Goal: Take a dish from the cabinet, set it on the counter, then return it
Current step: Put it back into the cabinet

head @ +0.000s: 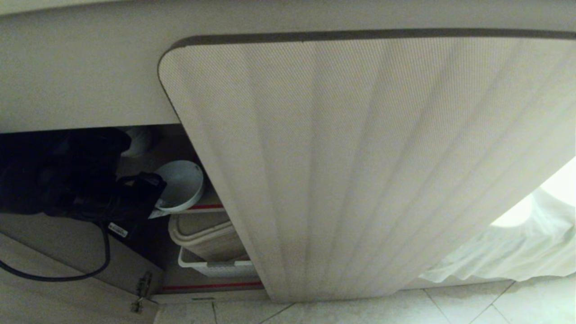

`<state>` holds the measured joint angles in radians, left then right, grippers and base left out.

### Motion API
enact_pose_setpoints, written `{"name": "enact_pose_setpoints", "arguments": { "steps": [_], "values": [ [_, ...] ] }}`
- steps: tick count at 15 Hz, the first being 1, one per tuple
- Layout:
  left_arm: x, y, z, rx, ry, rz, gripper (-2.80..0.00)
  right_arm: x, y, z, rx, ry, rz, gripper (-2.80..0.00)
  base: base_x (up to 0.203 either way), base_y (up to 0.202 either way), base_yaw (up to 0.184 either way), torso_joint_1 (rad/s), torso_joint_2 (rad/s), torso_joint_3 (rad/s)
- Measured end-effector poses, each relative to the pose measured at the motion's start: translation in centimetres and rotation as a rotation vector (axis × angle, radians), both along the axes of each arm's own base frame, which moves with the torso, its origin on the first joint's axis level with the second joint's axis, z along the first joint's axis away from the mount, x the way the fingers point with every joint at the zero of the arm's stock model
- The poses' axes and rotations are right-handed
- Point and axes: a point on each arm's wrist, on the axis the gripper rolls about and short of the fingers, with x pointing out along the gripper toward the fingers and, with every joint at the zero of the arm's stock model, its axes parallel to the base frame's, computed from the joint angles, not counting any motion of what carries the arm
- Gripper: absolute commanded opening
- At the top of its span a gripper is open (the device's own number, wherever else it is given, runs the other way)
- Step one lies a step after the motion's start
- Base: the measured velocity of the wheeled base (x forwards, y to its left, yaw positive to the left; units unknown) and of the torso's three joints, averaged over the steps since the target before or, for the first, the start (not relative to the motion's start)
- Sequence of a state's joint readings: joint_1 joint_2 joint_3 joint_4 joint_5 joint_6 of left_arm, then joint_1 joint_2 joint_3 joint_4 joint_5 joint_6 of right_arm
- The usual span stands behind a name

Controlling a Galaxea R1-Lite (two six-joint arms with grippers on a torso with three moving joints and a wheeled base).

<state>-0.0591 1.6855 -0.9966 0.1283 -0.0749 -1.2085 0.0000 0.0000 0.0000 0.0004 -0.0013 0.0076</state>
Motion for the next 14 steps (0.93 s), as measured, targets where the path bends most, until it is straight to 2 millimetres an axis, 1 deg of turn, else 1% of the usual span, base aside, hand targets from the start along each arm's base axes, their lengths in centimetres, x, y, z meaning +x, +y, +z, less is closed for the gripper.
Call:
{"name": "enact_pose_setpoints", "arguments": {
  "steps": [14],
  "values": [
    [1.1,0.0,0.2,0.001,-0.041,0.002,-2.8,0.0,0.0,0.0,0.0,0.0,0.0,-2.8,0.0,0.0,0.0,0.0,0.0,0.0]
  ]
}}
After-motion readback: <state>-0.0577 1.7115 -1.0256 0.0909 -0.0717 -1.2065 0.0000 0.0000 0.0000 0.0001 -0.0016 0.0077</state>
